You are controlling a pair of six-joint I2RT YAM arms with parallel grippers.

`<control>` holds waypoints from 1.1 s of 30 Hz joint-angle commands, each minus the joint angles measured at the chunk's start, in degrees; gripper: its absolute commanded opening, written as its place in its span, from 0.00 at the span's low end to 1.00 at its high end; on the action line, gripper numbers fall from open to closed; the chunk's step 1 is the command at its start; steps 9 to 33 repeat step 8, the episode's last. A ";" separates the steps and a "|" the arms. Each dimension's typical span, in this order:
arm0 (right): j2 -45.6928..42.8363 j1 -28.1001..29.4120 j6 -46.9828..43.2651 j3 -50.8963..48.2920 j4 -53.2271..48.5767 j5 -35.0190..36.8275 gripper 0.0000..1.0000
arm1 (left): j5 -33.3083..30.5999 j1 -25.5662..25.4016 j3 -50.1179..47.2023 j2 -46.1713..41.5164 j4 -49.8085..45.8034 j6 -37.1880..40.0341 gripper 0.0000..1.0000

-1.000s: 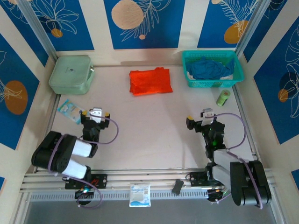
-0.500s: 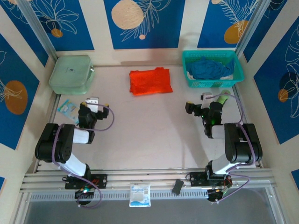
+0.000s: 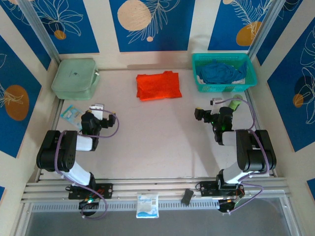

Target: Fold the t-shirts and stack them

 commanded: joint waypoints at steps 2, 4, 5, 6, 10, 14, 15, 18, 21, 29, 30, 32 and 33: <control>-0.27 0.40 -0.12 -0.47 0.26 0.99 0.99 | 1.65 -0.20 0.37 -0.77 -0.56 -0.22 1.00; -0.27 0.42 -0.11 -0.48 0.34 0.98 0.99 | 1.69 -0.13 0.33 -0.83 -0.53 -0.35 1.00; -0.27 0.38 -0.15 -0.47 0.26 0.99 0.99 | 2.01 -0.11 0.11 -0.93 -0.20 -0.30 1.00; -0.27 0.42 -0.04 -0.47 0.31 0.91 0.99 | 3.48 -0.18 -0.20 -0.94 0.50 0.41 0.99; -0.27 0.29 -0.03 -0.54 0.30 0.90 0.99 | 5.58 -0.18 -0.99 -0.96 1.82 1.14 0.99; -0.27 0.29 -0.03 -0.54 0.30 0.90 0.99 | 5.58 -0.18 -0.99 -0.96 1.82 1.14 0.99; -0.27 0.29 -0.03 -0.54 0.30 0.90 0.99 | 5.58 -0.18 -0.99 -0.96 1.82 1.14 0.99; -0.27 0.29 -0.03 -0.54 0.30 0.90 0.99 | 5.58 -0.18 -0.99 -0.96 1.82 1.14 0.99; -0.27 0.29 -0.03 -0.54 0.30 0.90 0.99 | 5.58 -0.18 -0.99 -0.96 1.82 1.14 0.99; -0.27 0.29 -0.03 -0.54 0.30 0.90 0.99 | 5.58 -0.18 -0.99 -0.96 1.82 1.14 0.99; -0.27 0.29 -0.03 -0.54 0.30 0.90 0.99 | 5.58 -0.18 -0.99 -0.96 1.82 1.14 0.99; -0.27 0.29 -0.03 -0.54 0.30 0.90 0.99 | 5.58 -0.18 -0.99 -0.96 1.82 1.14 0.99; -0.27 0.29 -0.03 -0.54 0.30 0.90 0.99 | 5.58 -0.18 -0.99 -0.96 1.82 1.14 0.99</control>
